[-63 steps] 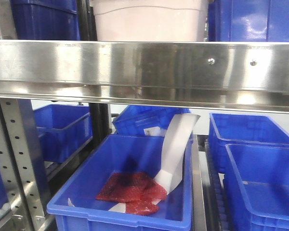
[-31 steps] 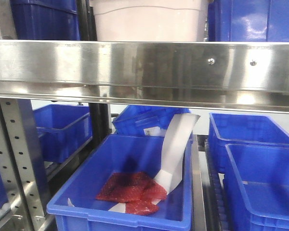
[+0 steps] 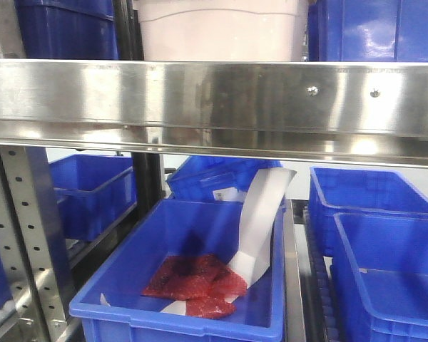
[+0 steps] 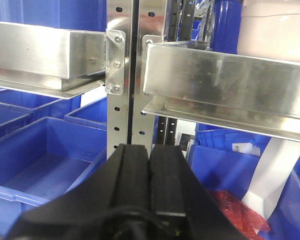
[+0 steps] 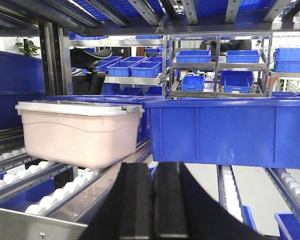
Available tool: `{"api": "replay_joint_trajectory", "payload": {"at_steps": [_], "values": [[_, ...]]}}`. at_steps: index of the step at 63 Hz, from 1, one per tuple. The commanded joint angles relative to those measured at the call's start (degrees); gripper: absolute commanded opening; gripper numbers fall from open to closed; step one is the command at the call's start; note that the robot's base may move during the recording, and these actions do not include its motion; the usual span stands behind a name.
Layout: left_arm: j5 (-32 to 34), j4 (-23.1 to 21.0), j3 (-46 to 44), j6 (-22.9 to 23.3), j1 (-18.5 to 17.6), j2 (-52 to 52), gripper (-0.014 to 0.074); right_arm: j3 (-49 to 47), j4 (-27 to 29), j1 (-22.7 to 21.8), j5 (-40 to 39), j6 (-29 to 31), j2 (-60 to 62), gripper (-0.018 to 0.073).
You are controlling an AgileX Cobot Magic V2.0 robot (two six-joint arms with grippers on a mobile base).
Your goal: Grab white bin and place on right shelf
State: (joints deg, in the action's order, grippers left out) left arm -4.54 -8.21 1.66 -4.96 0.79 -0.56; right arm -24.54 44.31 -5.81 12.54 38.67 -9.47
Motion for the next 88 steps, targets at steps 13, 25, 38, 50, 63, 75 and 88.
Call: {"api": "replay_joint_trajectory", "payload": {"at_steps": [13,25,38,50,63,75,88], "values": [[4.5,-0.5,0.0,0.5,0.0,-0.7,-0.0118,-1.6,0.8,-0.3,-3.8,0.2,-0.8,0.0068],[4.5,-0.5,0.0,0.5,0.0,-0.7,-0.0118,-1.6,0.8,-0.3,-3.8,0.2,-0.8,0.0068],[4.5,-0.5,0.0,0.5,0.0,-0.7,-0.0118,-1.0,0.5,-0.3,-4.9,0.3,-0.8,0.0068],[4.5,-0.5,0.0,0.5,0.0,-0.7,-0.0118,2.9,-16.9,-0.3,-4.1,-14.3,-0.8,0.0068],[4.5,-0.5,0.0,0.5,0.0,-0.7,-0.0118,10.0,-41.8,-0.3,-7.6,-39.4,-0.6,0.0068],[4.5,-0.5,0.0,0.5,0.0,-0.7,-0.0118,19.7,-43.2,0.2,-13.7,-39.1,2.8,0.0068],[4.5,-0.5,0.0,0.5,0.0,-0.7,-0.0118,26.2,-43.5,1.0,-13.3,-39.0,11.2,0.0068]]}}
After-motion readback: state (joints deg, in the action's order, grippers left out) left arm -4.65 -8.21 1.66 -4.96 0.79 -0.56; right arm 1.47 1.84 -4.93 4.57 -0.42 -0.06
